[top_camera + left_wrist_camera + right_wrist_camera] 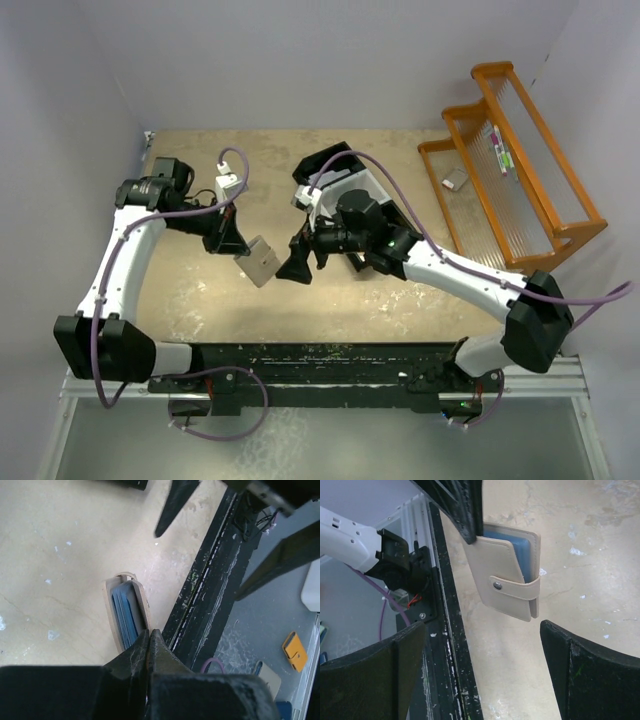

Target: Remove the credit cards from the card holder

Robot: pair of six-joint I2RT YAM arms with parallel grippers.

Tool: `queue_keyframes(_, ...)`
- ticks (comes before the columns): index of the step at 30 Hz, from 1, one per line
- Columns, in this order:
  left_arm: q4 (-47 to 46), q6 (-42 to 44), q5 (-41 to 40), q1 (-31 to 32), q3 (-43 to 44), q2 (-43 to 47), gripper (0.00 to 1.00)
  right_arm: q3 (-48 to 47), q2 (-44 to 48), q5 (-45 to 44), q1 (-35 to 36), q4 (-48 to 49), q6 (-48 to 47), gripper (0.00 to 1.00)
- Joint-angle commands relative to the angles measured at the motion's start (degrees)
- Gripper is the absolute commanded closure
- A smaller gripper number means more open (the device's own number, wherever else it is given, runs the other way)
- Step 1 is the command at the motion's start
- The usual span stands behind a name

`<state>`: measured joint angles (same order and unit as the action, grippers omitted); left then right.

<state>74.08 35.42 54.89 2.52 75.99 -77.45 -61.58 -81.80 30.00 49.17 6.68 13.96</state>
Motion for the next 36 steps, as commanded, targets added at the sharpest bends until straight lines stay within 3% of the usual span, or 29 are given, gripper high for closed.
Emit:
queue_keyframes(1, 2.51, -0.63, 4.84, 1.98, 4.07, 3.44, 1.0, -3.76, -1.7, 4.82, -0.85, 1.25, -2.3, 0.01)
queue_keyframes(19, 4.17, -4.11, 7.25, 5.59, 7.09, 6.75, 1.0, -8.7, -7.38, 14.84, -4.61, 2.22, -2.55, 0.01)
queue_keyframes(27, 4.06, -5.13, 7.19, 6.94, 7.8, 7.02, 1.0, -11.9, -11.17, 21.54, -4.61, 7.96, 0.41, 0.01)
queue_keyframes(31, 4.29, -5.21, 7.18, 7.36, 8.28, 7.32, 1.0, -10.13, -12.63, 26.81, -4.61, 15.82, 5.88, 0.02)
queue_keyframes(36, 4.08, -5.5, 6.78, 7.57, 8.64, 7.37, 1.0, -7.87, -11.68, 29.53, -4.56, 23.48, 11.18, 0.1)
